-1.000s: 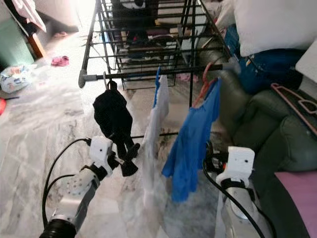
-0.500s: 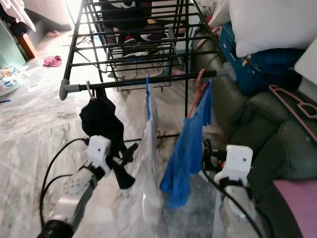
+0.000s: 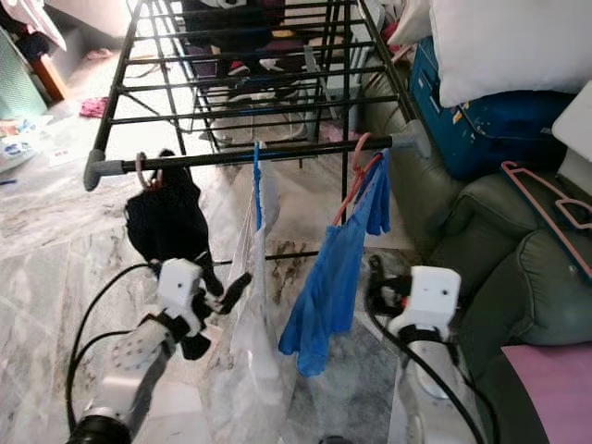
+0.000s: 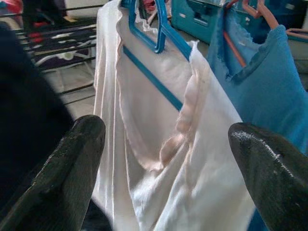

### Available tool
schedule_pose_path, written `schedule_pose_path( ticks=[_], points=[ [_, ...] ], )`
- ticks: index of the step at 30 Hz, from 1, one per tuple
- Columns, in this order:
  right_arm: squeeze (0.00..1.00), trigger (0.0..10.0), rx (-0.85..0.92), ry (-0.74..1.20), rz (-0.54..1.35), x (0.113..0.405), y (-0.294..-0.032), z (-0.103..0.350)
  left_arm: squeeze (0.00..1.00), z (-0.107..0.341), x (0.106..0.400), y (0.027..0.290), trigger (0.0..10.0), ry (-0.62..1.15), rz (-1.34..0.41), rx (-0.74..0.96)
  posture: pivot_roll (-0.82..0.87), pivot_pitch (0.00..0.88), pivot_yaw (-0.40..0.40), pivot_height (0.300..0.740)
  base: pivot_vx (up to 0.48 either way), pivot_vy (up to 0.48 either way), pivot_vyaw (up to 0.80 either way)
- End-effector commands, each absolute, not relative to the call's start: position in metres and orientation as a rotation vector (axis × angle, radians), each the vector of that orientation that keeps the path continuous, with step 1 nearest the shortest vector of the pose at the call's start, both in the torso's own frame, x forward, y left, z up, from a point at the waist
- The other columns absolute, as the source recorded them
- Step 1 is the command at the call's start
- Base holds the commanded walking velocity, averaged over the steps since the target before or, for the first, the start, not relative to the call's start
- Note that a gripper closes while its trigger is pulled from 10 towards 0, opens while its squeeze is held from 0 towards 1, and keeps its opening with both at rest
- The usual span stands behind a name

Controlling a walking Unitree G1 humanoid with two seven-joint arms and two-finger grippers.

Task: Hang hanger

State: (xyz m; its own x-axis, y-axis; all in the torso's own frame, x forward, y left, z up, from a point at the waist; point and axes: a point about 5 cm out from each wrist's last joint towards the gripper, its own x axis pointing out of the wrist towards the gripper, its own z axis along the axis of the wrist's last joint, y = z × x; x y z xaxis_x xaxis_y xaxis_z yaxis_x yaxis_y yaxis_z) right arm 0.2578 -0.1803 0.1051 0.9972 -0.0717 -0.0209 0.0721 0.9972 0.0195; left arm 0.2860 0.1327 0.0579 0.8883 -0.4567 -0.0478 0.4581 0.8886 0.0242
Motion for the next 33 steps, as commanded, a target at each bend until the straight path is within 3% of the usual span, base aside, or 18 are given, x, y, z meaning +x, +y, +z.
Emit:
schedule_pose_path(
  ticks=[1, 17, 25, 33],
  points=[
    [0.00, 10.0, 0.034, 0.043, -0.064, 0.261, -0.178, 0.103, 0.00, 0.058, 0.283, 0.134, 10.0, 0.035, -0.495, 0.053, -0.06, 0.140, 0.048, 0.740, 0.000, 0.000, 0.00],
    [0.00, 10.0, 0.112, 0.052, 0.082, 0.297, -0.153, 0.116, 0.00, 0.061, 0.283, 0.138, 10.0, 0.040, -0.503, 0.056, -0.04, 0.144, 0.065, 0.740, 0.000, 0.000, 0.00],
    [0.00, 10.0, 0.109, 0.057, 0.082, 0.298, -0.152, 0.116, 0.00, 0.059, 0.283, 0.139, 10.0, 0.050, -0.486, 0.041, -0.03, 0.143, 0.054, 0.740, 0.000, 0.000, 0.00],
    [0.00, 10.0, 0.058, 0.037, -0.029, 0.288, -0.165, 0.112, 0.00, 0.058, 0.283, 0.137, 10.0, 0.054, -0.488, 0.037, -0.04, 0.144, 0.047, 0.740, 0.000, 0.346, -0.10]
  ],
)
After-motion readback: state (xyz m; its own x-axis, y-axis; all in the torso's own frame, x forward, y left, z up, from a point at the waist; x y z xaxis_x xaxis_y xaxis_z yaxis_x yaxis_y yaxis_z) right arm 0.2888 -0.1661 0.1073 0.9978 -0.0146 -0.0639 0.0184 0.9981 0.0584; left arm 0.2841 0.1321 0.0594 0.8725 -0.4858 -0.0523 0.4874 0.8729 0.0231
